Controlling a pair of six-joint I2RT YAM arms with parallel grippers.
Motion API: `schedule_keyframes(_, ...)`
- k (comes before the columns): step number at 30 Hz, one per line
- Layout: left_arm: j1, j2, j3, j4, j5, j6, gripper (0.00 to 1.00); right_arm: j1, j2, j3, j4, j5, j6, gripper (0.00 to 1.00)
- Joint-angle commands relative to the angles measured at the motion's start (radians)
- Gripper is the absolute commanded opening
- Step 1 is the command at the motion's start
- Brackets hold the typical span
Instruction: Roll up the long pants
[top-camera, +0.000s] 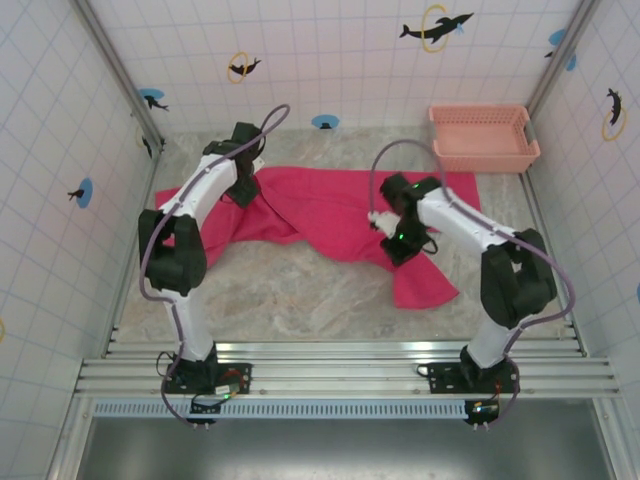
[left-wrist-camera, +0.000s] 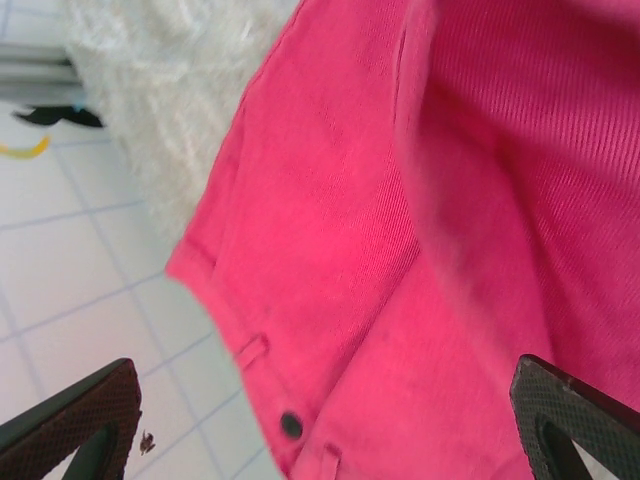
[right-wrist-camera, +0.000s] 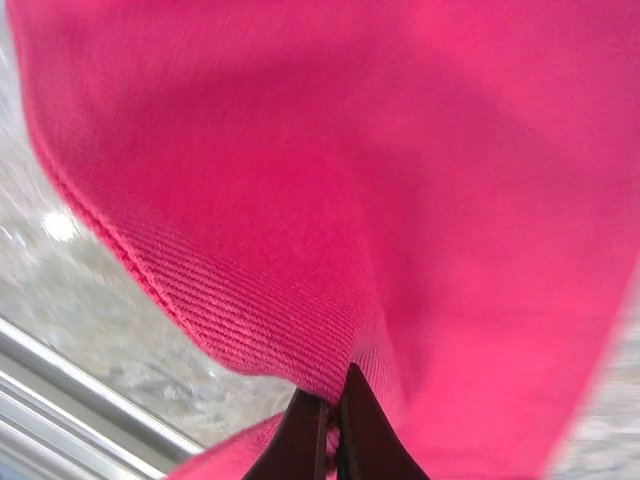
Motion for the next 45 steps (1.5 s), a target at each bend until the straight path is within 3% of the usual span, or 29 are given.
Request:
schedule_keyframes(1, -0.033, -0.085, -0.1, 0.007, -0.14, 0.011, 0.97, -0.061, 0.023, 0.148, -0.091, -0.161, -0.063, 0.0)
schedule_keyframes(8, -0.039, -0.189, -0.263, -0.103, -0.223, -0.076, 0.97, -0.115, 0.226, 0.385, -0.133, -0.227, -0.074, 0.0)
schedule_keyframes(13, -0.039, -0.24, -0.404, -0.216, -0.297, -0.21, 0.94, -0.202, 0.289, 0.49, -0.138, -0.232, -0.072, 0.0)
schedule_keyframes(21, -0.038, -0.223, -0.47, -0.25, -0.245, -0.323, 0.94, -0.327, 0.323, 0.574, -0.136, -0.308, -0.068, 0.0)
schedule_keyframes(26, -0.046, -0.231, -0.541, -0.164, -0.209, -0.346, 0.94, -0.354, 0.333, 0.586, -0.126, -0.331, -0.069, 0.0)
schedule_keyframes(31, -0.082, -0.194, -0.556, -0.095, -0.188, -0.451, 0.91, -0.372, 0.331, 0.594, -0.122, -0.341, -0.067, 0.0)
schedule_keyframes(38, -0.12, -0.068, -0.56, -0.046, -0.263, -0.507, 0.87, -0.384, 0.318, 0.599, -0.117, -0.341, -0.07, 0.0)
schedule_keyframes(45, -0.112, 0.082, -0.502, -0.166, -0.361, -0.624, 0.7, -0.4, 0.3, 0.594, -0.117, -0.351, -0.074, 0.0)
